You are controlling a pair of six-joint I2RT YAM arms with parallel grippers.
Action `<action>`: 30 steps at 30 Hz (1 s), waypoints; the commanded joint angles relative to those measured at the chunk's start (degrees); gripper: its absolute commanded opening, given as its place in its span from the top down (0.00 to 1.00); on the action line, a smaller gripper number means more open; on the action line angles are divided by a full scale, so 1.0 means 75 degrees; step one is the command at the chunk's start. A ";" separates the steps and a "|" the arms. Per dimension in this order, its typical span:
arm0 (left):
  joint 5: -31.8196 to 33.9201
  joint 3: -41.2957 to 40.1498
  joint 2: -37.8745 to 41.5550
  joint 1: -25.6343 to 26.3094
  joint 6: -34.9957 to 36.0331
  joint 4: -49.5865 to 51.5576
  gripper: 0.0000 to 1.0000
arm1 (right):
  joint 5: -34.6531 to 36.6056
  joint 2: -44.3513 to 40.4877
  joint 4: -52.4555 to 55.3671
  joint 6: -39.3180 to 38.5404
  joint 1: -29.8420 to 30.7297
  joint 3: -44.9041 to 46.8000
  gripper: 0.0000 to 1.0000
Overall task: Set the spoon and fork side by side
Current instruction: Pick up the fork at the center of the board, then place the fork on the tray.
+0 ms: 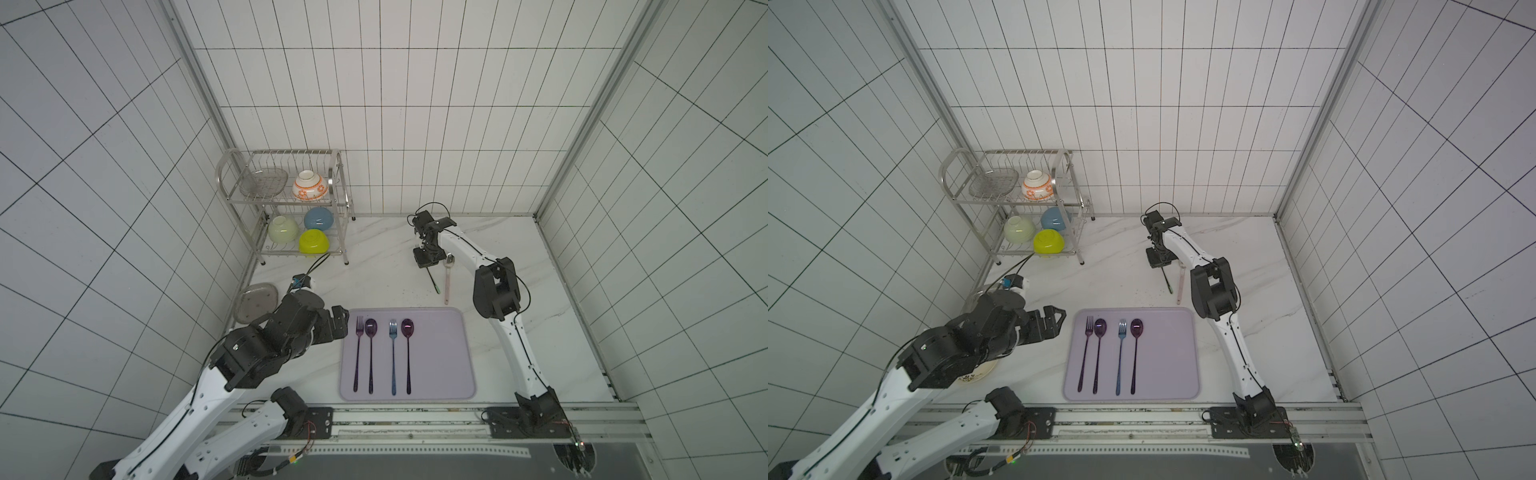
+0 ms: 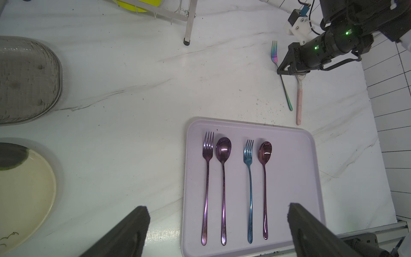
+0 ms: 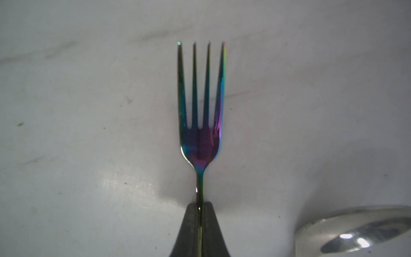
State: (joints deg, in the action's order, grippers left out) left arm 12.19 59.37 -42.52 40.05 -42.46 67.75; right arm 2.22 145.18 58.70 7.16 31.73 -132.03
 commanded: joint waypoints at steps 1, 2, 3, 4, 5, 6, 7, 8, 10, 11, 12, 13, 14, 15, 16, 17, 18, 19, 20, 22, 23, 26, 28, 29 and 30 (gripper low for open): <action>0.0161 -0.0065 0.0162 -0.0010 0.0003 -0.0063 0.02 | 0.0421 -0.0113 0.0380 0.0089 -0.0046 0.0132 1.00; 0.0167 -0.0059 0.0197 -0.0018 -0.0009 -0.0039 0.02 | 0.0495 -0.0246 0.0371 0.0141 -0.0055 0.0131 1.00; 0.0200 -0.0054 0.0241 -0.0003 -0.0036 0.0000 0.02 | 0.0629 -0.0443 0.0367 0.0226 -0.0047 0.0142 1.00; 0.0238 -0.0053 0.0279 -0.0009 -0.0054 0.0034 0.02 | 0.0735 -0.0603 0.0365 0.0314 -0.0041 0.0184 1.00; 0.0268 -0.0053 0.0323 -0.0003 -0.0073 0.0062 0.02 | 0.0835 -0.0780 0.0356 0.0418 -0.0035 0.0239 1.00; 0.0305 -0.0059 0.0367 -0.0009 -0.0089 0.0073 0.02 | 0.0880 -0.0959 0.0341 0.0499 -0.0035 0.0317 1.00; 0.0329 -0.0067 0.0413 -0.0006 -0.0103 0.0099 0.02 | 0.0915 -0.1163 0.0305 0.0571 -0.0036 0.0446 1.00; 0.0361 -0.0076 0.0448 -0.0015 -0.0121 0.0110 0.02 | 0.0957 -0.1361 0.0264 0.0675 -0.0036 0.0576 1.00; 0.0400 -0.0099 0.0542 -0.0020 -0.0133 0.0131 0.02 | 0.0994 -0.1754 0.0221 0.0889 -0.0023 0.0920 1.00; 0.0408 -0.0100 0.0583 -0.0013 -0.0148 0.0143 0.02 | 0.0987 -0.1944 0.0227 0.1003 -0.0025 0.1079 1.00; 0.0414 -0.0103 0.0614 -0.0007 -0.0160 0.0146 0.01 | 0.0960 -0.2137 0.0225 0.1127 -0.0022 0.1275 1.00; 0.0414 -0.0115 0.0652 -0.0008 -0.0163 0.0151 0.02 | 0.0933 -0.2334 0.0228 0.1254 -0.0007 0.1459 1.00; 0.0414 -0.0128 0.0680 -0.0010 -0.0163 0.0160 0.02 | 0.0899 -0.2560 0.0225 0.1359 0.0014 0.1696 1.00; 0.0428 -0.0140 0.0716 -0.0019 -0.0163 0.0163 0.02 | 0.0885 -0.2852 0.0228 0.1466 0.0040 0.1953 1.00; 0.0437 -0.0146 0.0751 -0.0018 -0.0157 0.0167 0.02 | 0.0905 -0.3103 0.0244 0.1582 0.0084 0.2218 1.00; 0.0449 -0.0157 0.0788 -0.0020 -0.0143 0.0180 0.02 | 0.0928 -0.3368 0.0272 0.1731 0.0128 0.2522 1.00; 0.0466 -0.0166 0.0811 -0.0019 -0.0126 0.0187 0.02 | 0.0943 -0.3629 0.0311 0.1891 0.0199 0.2844 1.00; 0.0472 -0.0179 0.0858 -0.0010 -0.0093 0.0193 0.02 | 0.0961 -0.3909 0.0355 0.2113 0.0282 0.3135 1.00; 0.0483 -0.0177 0.0895 -0.0009 -0.0064 0.0195 0.02 | 0.0992 -0.4188 0.0384 0.2326 0.0377 0.3512 1.00; 0.0467 -0.0179 0.0960 -0.0020 0.0023 0.0212 0.02 | 0.1064 -0.4789 0.0426 0.2809 0.0650 0.4364 1.00; 0.0453 -0.0182 0.1000 -0.0013 0.0070 0.0207 0.02 | 0.1075 -0.5097 0.0427 0.3068 0.0827 0.4785 1.00; 0.0355 -0.0165 0.1100 -0.0014 0.0197 0.0254 0.02 | 0.1090 -0.5840 0.0387 0.3820 0.1436 0.5926 1.00; 0.0254 -0.0160 0.1173 -0.0019 0.0281 0.0301 0.02 | 0.1095 -0.6211 0.0386 0.4451 0.1983 0.6596 1.00; 0.0202 -0.0152 0.1211 -0.0017 0.0324 0.0331 0.02 | 0.1090 -0.6369 0.0356 0.4730 0.2191 0.6857 1.00; 0.0162 -0.0148 0.1238 -0.0015 0.0353 0.0363 0.02 | 0.1067 -0.6515 0.0259 0.5088 0.2435 0.7171 1.00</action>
State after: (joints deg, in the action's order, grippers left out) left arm 14.31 58.46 -33.98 40.05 -41.60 69.78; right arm 9.67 99.57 59.96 36.27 46.35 -81.47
